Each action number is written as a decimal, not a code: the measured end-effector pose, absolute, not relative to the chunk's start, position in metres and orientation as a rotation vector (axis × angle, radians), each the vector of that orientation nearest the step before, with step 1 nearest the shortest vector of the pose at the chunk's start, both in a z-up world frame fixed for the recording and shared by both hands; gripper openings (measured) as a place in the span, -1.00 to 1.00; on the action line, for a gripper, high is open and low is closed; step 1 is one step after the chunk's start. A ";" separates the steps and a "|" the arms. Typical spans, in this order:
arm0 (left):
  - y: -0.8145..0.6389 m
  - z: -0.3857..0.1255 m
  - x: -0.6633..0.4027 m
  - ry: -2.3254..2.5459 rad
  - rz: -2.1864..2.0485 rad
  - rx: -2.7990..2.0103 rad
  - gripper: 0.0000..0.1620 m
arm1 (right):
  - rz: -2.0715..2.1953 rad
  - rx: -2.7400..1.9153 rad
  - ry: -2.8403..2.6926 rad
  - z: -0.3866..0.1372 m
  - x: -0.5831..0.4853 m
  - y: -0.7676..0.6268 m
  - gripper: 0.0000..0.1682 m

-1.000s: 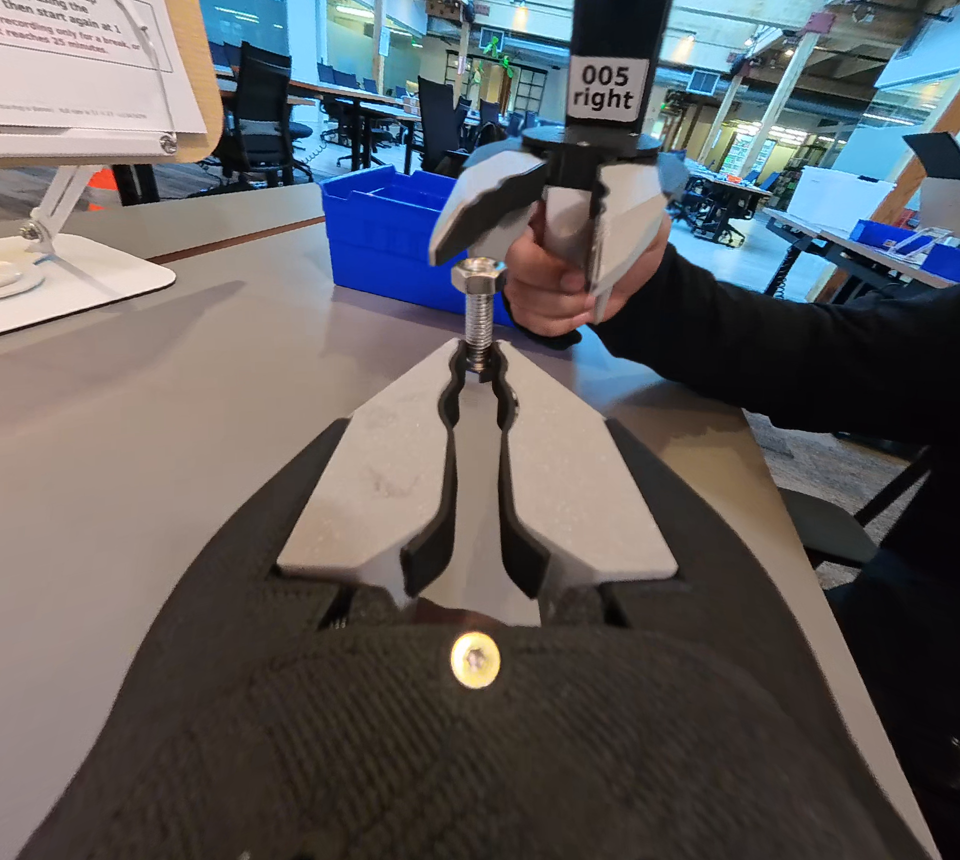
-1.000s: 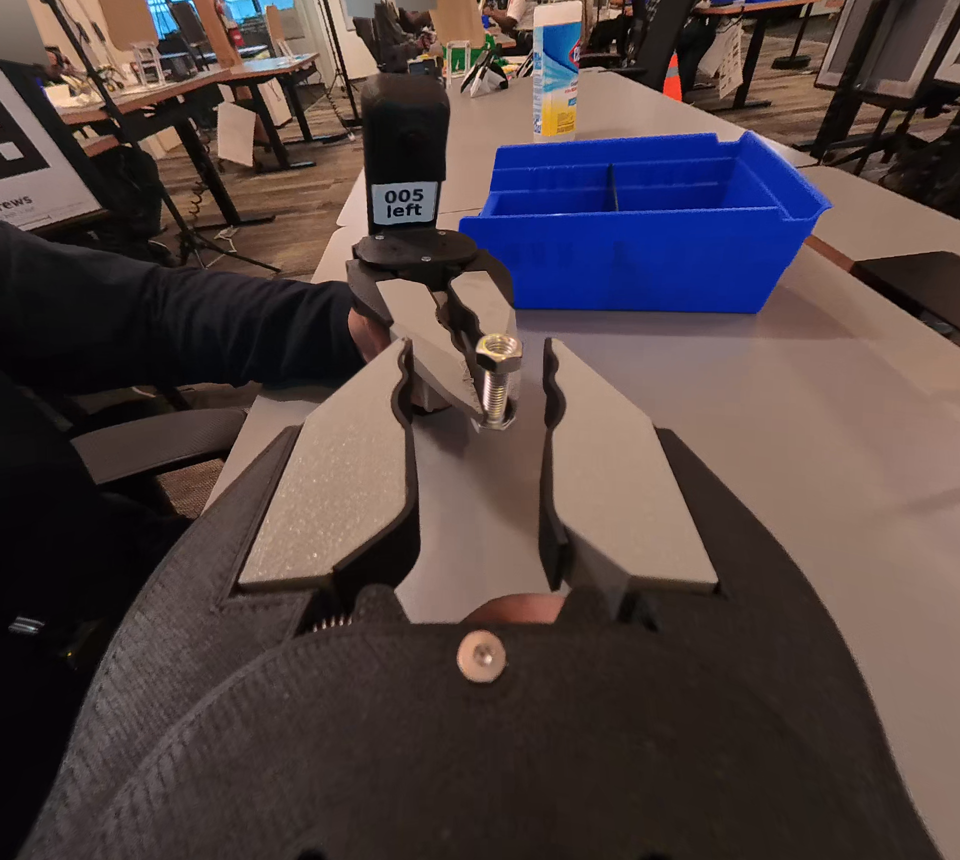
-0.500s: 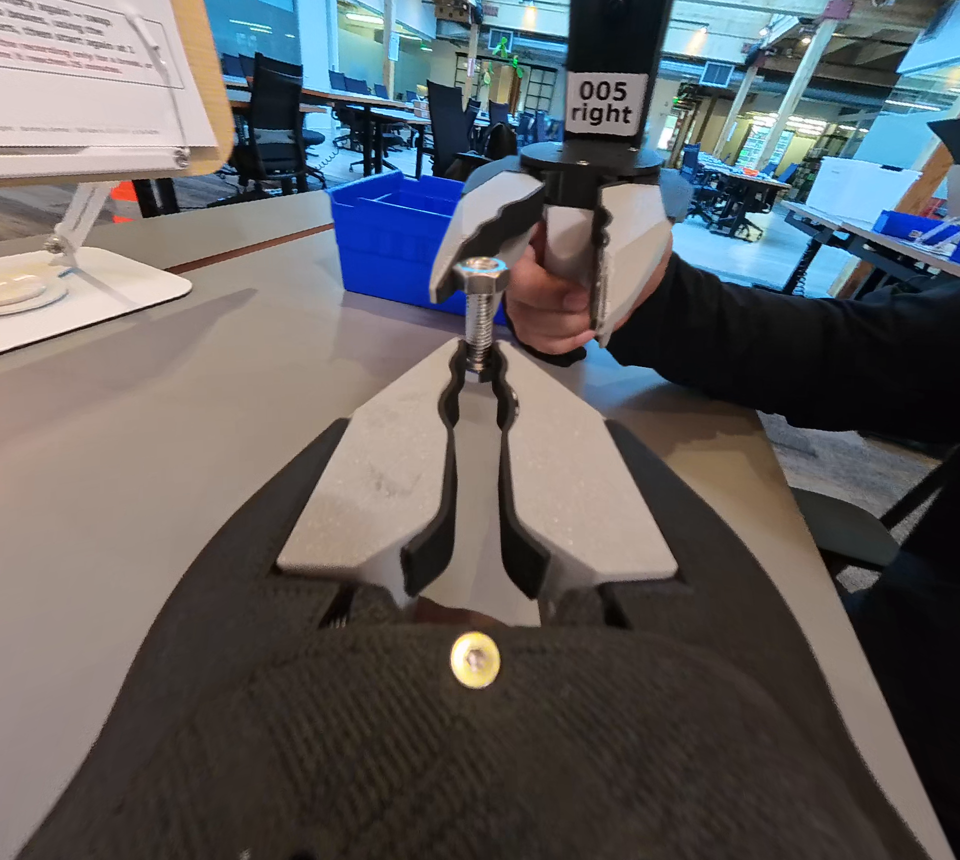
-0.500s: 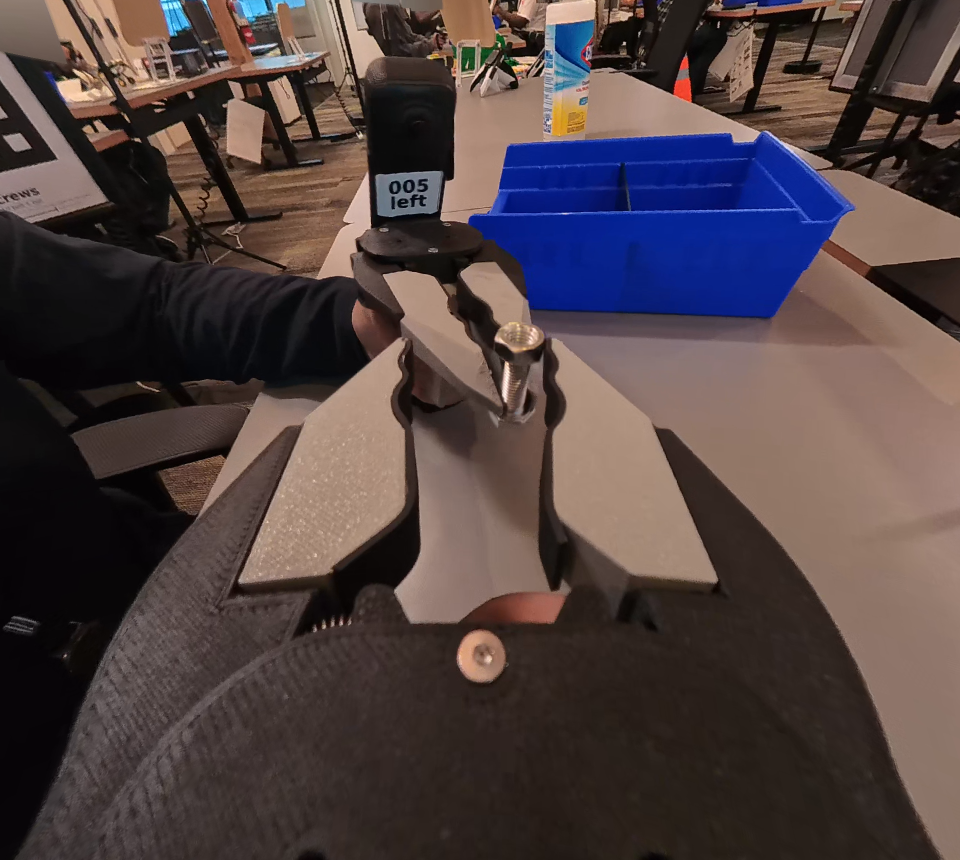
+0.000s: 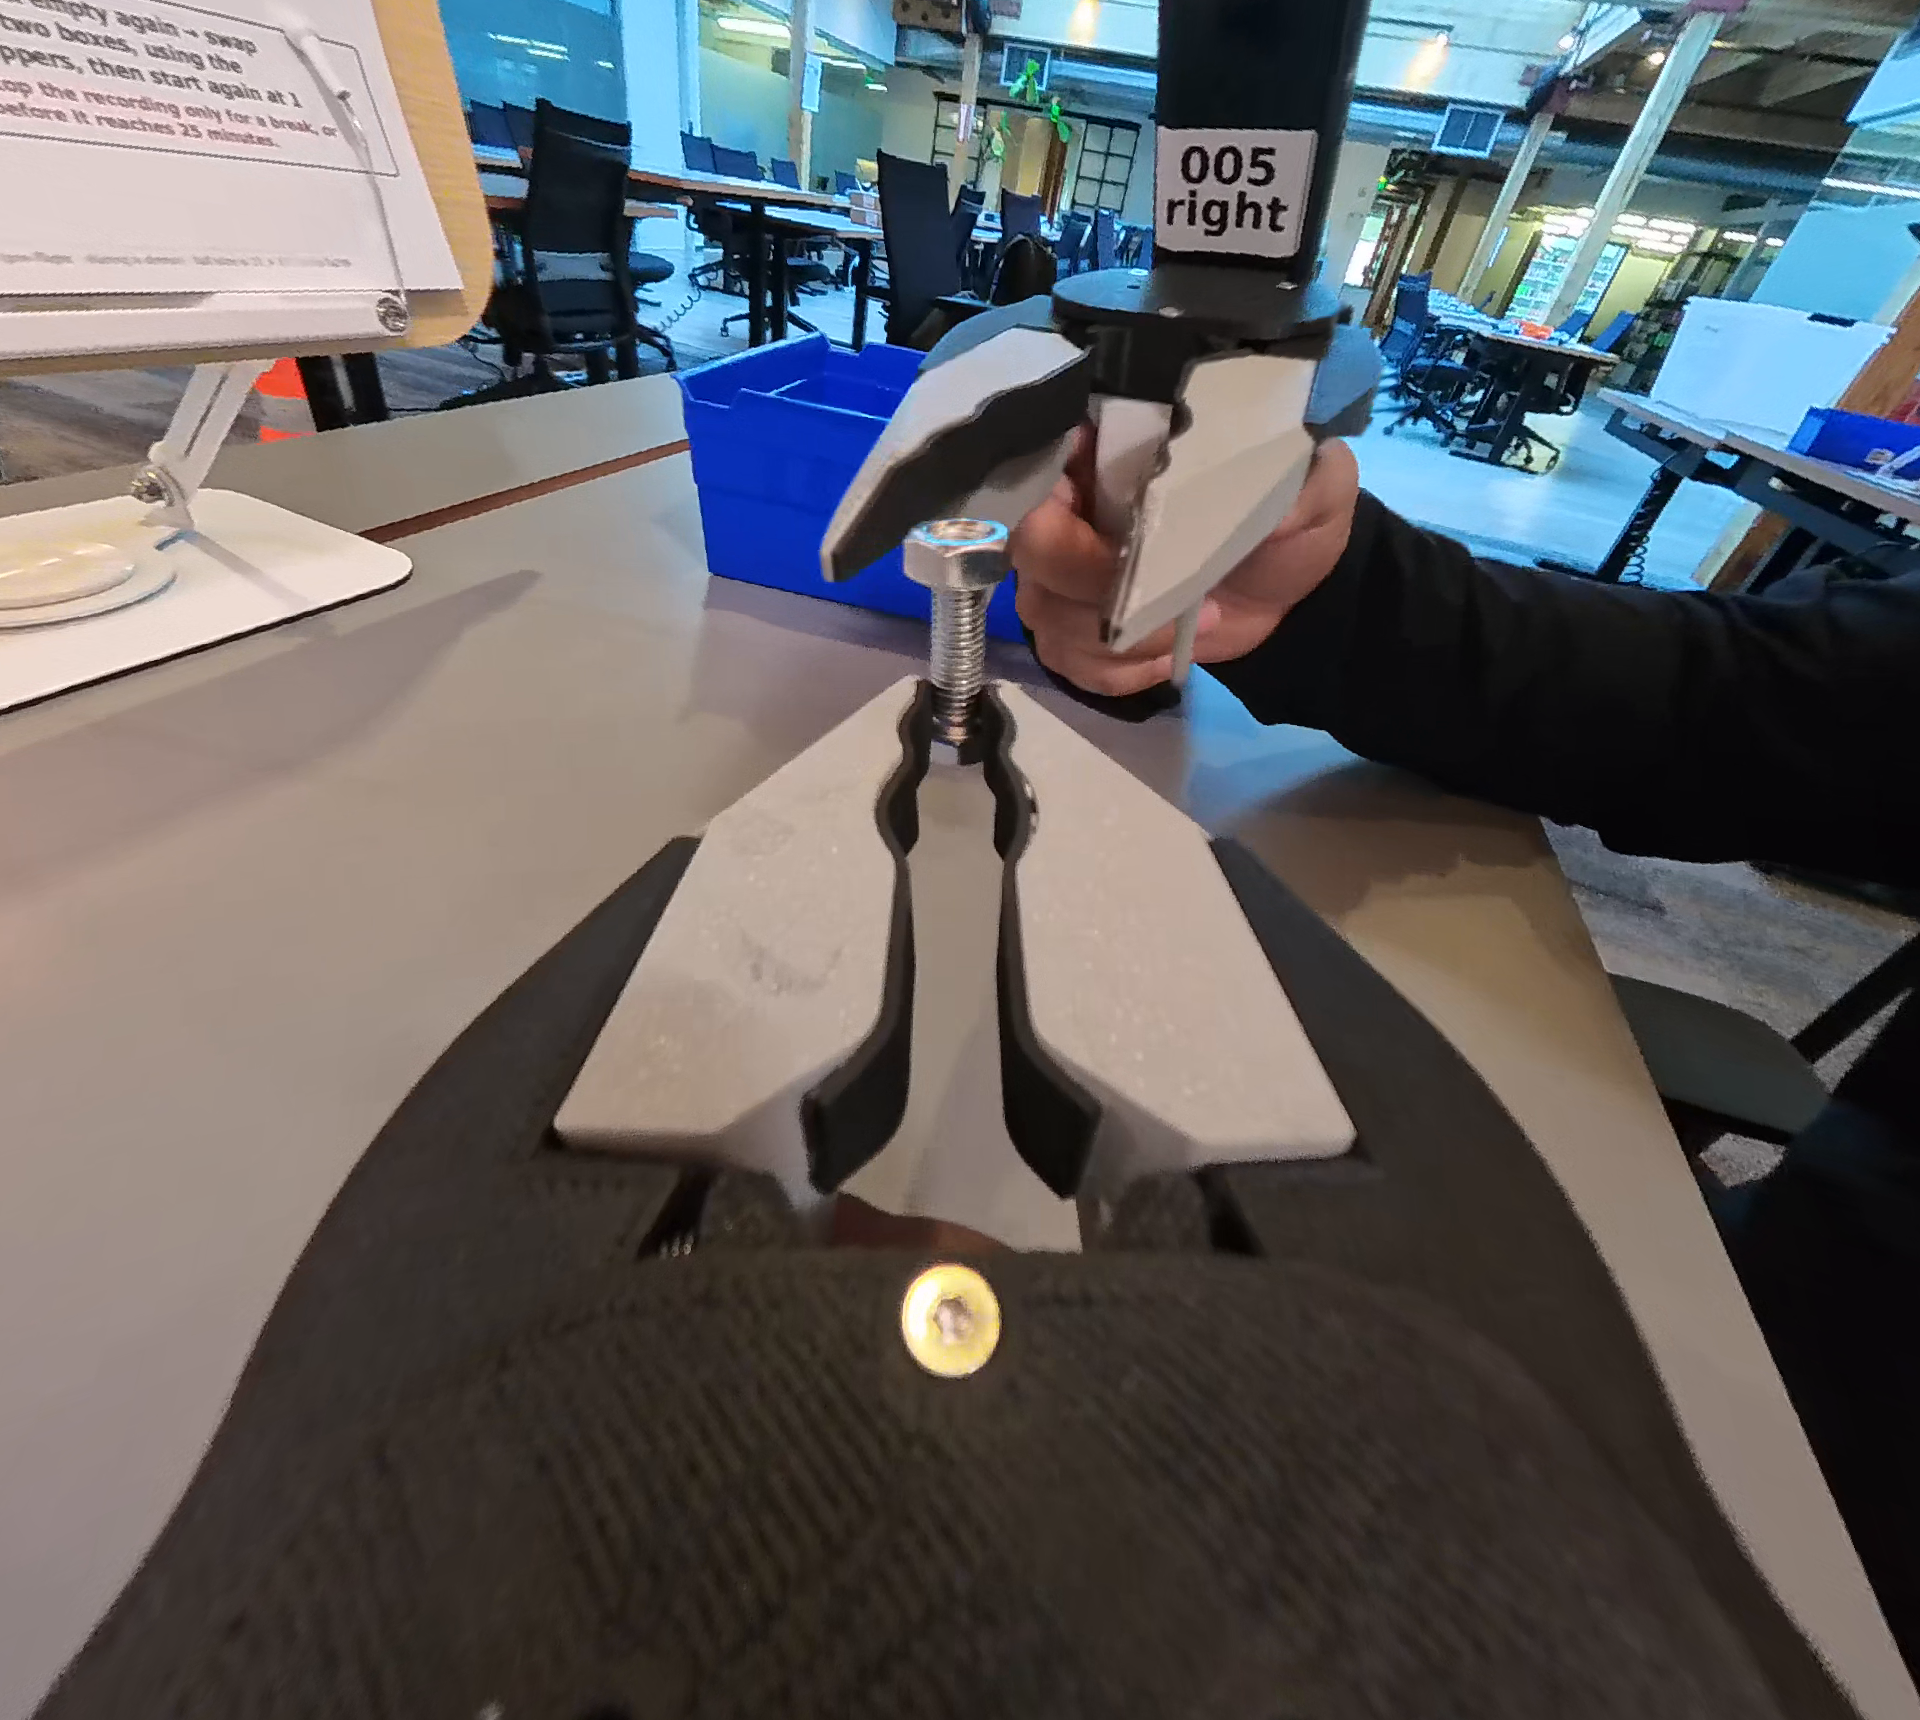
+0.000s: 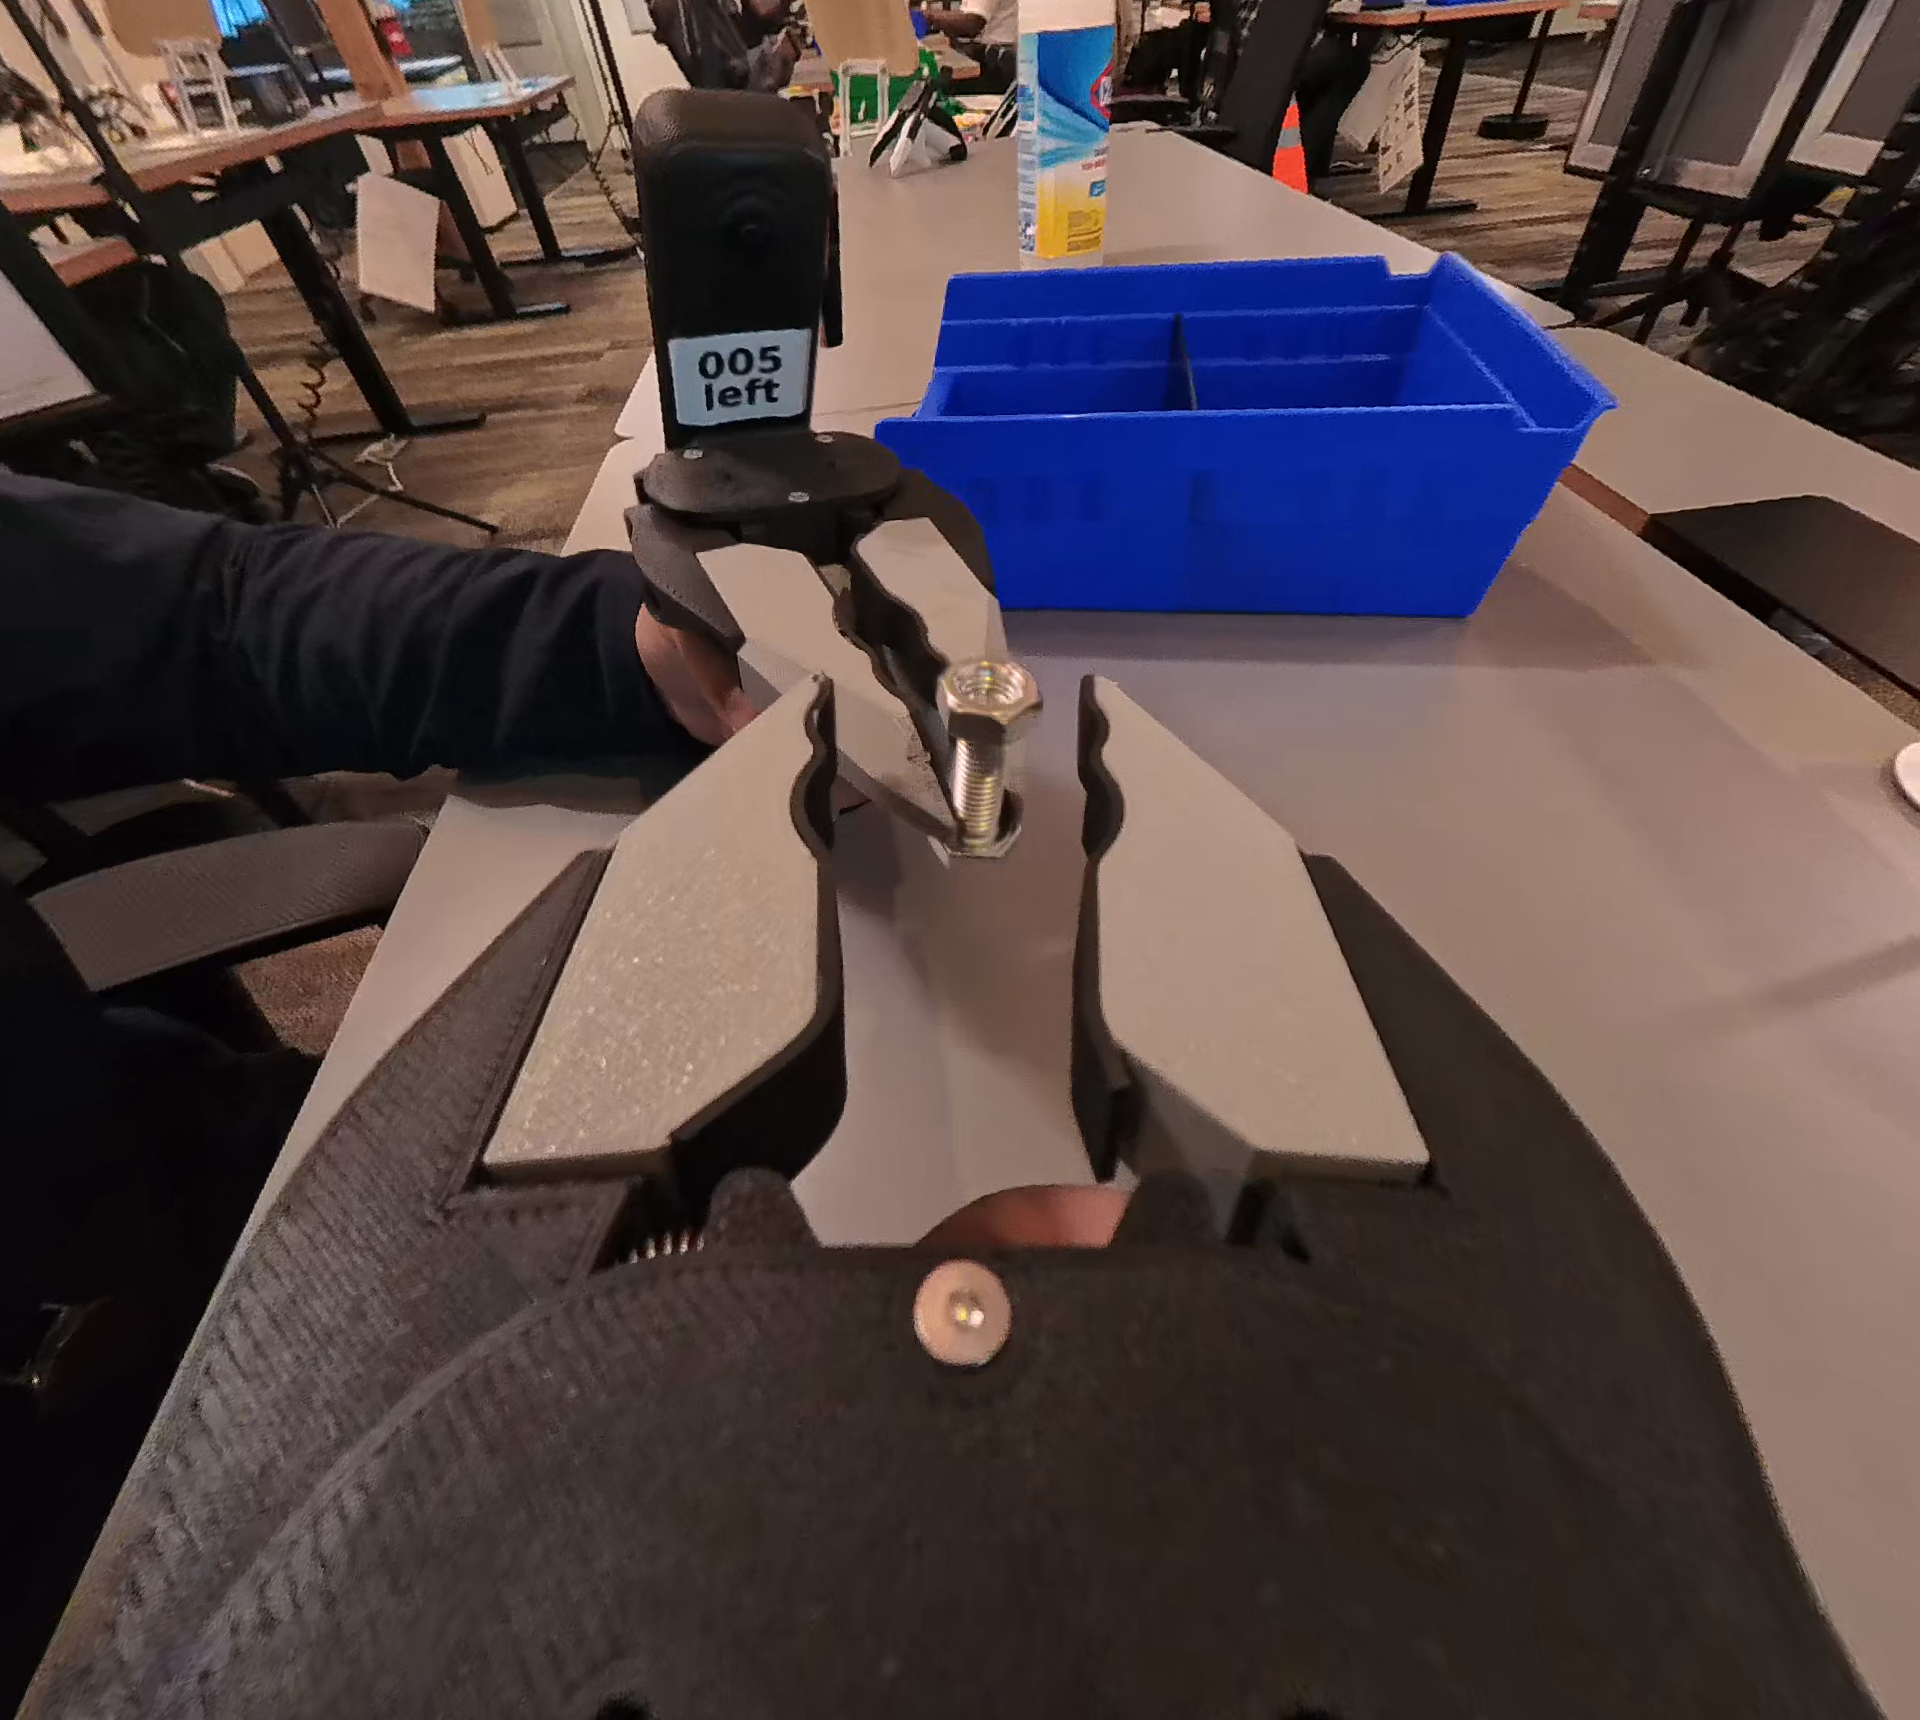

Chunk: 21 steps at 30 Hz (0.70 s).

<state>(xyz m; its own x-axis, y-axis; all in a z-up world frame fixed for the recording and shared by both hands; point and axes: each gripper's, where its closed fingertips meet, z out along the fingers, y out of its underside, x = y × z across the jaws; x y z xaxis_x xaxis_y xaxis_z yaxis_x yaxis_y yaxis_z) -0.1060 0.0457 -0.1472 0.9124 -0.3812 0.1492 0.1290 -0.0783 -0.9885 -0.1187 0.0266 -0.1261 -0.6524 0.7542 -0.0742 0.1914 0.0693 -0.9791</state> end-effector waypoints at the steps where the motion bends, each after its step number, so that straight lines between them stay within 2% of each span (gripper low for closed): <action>1: 0.046 -0.148 -0.104 0.208 -0.425 -1.600 -0.92 | 1.608 -0.928 -1.906 -0.128 -0.118 0.024 -0.48; 6: 0.047 -0.149 -0.113 0.177 -0.386 -1.606 -0.92 | 1.574 -0.921 -1.921 -0.128 -0.115 0.026 -0.49; 8: 0.047 -0.147 -0.120 0.146 -0.384 -1.596 -0.92 | 1.586 -0.910 -1.928 -0.126 -0.110 0.029 -0.62; 16: 0.046 -0.145 -0.116 0.162 -0.397 -1.591 -0.92 | 1.566 -0.976 -1.862 -0.125 -0.122 0.036 -0.49; 21: 0.047 -0.148 -0.113 0.178 -0.385 -1.600 -0.92 | 1.547 -0.941 -1.897 -0.128 -0.121 0.027 -0.53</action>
